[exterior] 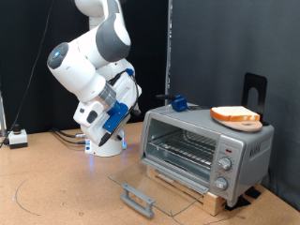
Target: Make a piece of toast with the oven
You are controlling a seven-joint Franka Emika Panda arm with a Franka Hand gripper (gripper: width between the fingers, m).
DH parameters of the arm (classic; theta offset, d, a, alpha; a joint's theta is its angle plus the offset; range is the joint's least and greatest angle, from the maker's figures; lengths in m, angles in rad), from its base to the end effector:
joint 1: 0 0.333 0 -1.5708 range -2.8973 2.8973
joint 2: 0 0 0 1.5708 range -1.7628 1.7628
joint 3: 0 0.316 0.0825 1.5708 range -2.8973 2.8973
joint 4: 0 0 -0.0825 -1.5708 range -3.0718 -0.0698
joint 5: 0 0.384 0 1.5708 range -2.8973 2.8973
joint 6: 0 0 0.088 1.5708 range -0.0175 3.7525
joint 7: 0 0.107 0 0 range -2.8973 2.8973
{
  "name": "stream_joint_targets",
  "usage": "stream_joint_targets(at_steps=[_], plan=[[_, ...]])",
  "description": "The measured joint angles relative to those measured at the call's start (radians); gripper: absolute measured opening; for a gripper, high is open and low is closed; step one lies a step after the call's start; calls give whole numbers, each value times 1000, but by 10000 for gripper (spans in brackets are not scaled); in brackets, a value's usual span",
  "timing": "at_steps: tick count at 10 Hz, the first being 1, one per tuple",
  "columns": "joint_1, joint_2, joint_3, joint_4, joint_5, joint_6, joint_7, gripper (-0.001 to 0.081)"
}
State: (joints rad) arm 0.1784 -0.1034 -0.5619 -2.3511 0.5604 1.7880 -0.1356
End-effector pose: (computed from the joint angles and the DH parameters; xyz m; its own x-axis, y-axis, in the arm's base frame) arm 0.4253 -0.1224 0.3504 0.8500 -0.3144 -0.4227 -0.5111 -0.6868 -0.5169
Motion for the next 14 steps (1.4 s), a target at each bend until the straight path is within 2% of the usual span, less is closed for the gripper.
stream_joint_targets(at_steps=[1, 3, 5, 6, 8, 9, 10, 11, 12, 14], plan=[[3, 0, 0, 1, 32, -16, -48, 809], [19, -20, 4, 14, 97, -138, -198, 809], [36, -58, 11, 21, 106, -237, -360, 809], [44, -84, 18, 22, 92, -271, -452, 809], [57, -144, 53, 30, -55, -329, -564, 809], [62, -180, 73, 28, -117, -333, -596, 809], [60, -177, 70, 24, -89, -333, -571, 809], [62, -182, 69, 22, -57, -332, -614, 809], [68, -204, 78, 18, -41, -324, -696, 809], [82, -289, 109, -13, -41, -274, -848, 809]])
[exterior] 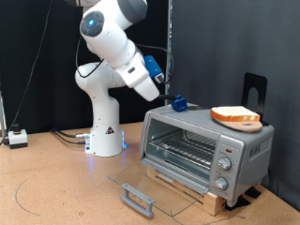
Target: Make a piece of toast with the oven
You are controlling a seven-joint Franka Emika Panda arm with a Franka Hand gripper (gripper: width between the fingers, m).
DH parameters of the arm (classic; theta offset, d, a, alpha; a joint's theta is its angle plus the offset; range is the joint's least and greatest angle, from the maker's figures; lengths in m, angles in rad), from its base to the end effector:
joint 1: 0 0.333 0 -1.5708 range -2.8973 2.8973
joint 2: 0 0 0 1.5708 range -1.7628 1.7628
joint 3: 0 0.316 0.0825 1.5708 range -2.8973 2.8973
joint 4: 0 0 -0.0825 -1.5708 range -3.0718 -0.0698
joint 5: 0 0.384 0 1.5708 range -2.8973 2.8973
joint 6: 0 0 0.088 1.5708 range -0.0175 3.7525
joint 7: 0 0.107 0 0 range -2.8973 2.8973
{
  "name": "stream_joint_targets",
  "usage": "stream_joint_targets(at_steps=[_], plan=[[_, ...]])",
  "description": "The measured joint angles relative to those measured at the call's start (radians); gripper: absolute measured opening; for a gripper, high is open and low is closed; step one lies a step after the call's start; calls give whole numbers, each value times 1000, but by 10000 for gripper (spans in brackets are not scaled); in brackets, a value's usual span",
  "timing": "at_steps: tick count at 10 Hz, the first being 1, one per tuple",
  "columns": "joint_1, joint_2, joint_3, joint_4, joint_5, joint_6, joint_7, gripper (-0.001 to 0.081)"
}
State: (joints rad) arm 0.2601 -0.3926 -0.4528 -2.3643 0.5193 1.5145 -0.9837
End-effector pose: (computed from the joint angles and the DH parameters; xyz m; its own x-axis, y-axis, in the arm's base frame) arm 0.3836 -0.0268 0.4552 0.7703 0.5918 0.2377 0.5557 -0.4401 -0.7054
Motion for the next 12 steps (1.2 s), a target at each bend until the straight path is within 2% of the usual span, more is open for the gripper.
stream_joint_targets(at_steps=[2, 4, 5, 6, 7, 8, 9, 10, 12], plan=[[4, -89, 41, -36, -17, 34, -78, 809], [4, -177, 92, -72, -39, 56, -85, 809], [7, -208, 115, -75, -72, -5, -76, 809], [7, -211, 128, -67, -100, -56, -71, 809], [6, -212, 127, -72, -89, -35, -71, 809], [2, -221, 131, -89, -88, 37, -75, 809], [-3, -249, 141, -120, -88, 124, -89, 809], [-5, -293, 147, -153, -85, 158, -94, 809], [-19, -380, 147, -199, -85, 135, -61, 809]])
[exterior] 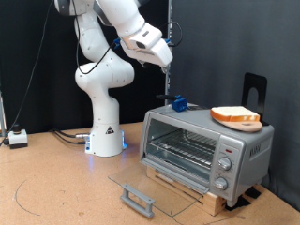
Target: Make a piece of toast with the oven
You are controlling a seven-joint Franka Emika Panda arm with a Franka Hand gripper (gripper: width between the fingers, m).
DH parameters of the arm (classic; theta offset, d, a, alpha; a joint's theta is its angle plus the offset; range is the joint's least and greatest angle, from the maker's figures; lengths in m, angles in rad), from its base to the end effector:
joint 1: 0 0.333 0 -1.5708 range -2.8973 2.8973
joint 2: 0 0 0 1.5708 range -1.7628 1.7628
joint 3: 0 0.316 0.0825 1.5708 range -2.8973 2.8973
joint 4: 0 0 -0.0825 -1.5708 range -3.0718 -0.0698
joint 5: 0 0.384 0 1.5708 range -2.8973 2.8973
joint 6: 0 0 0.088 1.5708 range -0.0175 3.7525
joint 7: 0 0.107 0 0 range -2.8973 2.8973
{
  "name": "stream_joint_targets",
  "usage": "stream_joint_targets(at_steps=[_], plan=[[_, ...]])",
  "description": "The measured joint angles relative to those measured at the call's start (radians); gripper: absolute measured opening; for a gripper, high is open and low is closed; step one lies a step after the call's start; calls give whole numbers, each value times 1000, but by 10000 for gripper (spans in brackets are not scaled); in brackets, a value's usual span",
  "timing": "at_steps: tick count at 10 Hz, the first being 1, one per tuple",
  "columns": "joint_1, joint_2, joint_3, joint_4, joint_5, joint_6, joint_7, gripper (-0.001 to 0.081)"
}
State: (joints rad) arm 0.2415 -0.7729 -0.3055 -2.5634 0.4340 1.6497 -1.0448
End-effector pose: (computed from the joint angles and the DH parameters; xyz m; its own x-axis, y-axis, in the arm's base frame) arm 0.3091 0.0126 0.5023 0.5684 0.7060 0.4225 0.8084 -0.3837 -0.4465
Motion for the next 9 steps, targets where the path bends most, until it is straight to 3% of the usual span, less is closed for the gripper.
stream_joint_targets(at_steps=[4, 6, 9], plan=[[-52, -95, 3, -38, 15, 33, 124, 809], [-49, -99, 1, -30, 18, 1, 126, 809], [-50, -104, 28, -62, 18, 39, 143, 809]])
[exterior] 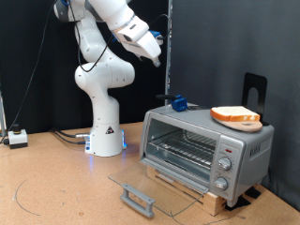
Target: Make a piece of toast with the oven
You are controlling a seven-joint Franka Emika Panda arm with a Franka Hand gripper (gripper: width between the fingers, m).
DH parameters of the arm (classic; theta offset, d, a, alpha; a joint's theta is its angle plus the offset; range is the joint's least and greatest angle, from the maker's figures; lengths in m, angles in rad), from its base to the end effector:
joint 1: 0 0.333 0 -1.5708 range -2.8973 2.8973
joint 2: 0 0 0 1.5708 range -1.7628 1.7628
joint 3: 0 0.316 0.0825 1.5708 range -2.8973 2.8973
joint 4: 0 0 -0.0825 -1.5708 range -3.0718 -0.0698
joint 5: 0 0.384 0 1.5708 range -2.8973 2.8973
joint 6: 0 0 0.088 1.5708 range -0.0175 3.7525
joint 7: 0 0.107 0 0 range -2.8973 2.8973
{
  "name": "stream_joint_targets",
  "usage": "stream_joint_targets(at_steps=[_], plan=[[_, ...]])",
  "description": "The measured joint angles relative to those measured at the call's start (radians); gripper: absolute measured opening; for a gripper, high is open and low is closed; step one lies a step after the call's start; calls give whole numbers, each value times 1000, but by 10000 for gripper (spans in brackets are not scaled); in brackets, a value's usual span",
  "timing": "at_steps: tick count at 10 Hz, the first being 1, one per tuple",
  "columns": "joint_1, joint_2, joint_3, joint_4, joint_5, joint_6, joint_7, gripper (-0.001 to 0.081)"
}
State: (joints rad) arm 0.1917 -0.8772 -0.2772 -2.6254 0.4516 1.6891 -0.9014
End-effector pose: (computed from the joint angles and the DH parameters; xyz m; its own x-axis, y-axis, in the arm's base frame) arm 0.2888 0.0084 0.5088 0.6769 0.6076 0.4154 0.7331 -0.5060 -0.4545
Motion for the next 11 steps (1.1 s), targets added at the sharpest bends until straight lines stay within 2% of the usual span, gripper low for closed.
stream_joint_targets(at_steps=[4, 5, 8, 11], plan=[[4, -13, 157, -132, 5, 132, 54, 809], [5, -30, 185, -149, 8, 151, 65, 809], [5, -27, 179, -151, 8, 150, 63, 809], [5, -17, 236, -171, 3, 163, 73, 809]])
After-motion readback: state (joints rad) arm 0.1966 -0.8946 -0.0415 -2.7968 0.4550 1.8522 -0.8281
